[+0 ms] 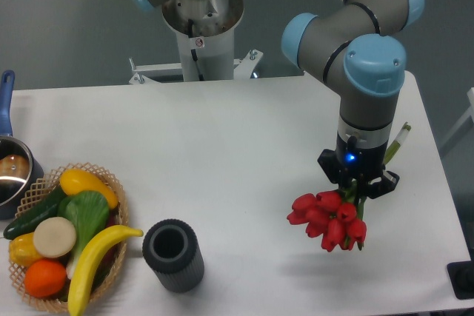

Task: Insert the flowers into the vase
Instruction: 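Carry the red tulip bunch in the gripper over to the grey vase, then lower the tulip stems down into the grey vase opening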

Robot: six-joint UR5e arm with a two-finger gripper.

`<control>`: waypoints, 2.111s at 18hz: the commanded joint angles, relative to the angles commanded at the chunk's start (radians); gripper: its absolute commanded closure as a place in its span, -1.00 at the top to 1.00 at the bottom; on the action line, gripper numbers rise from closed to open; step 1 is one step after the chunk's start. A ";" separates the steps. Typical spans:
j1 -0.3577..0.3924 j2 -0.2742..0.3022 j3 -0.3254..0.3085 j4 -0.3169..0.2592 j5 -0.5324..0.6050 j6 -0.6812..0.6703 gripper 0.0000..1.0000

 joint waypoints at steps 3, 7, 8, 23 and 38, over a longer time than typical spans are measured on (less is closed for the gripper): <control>-0.009 0.006 0.014 0.002 -0.059 -0.009 -1.00; 0.001 0.025 0.025 0.043 -0.282 -0.142 -1.00; 0.006 0.025 0.022 0.075 -0.343 -0.155 -1.00; -0.006 0.014 0.019 0.235 -1.191 -0.405 -1.00; -0.098 -0.069 0.029 0.258 -1.388 -0.311 -1.00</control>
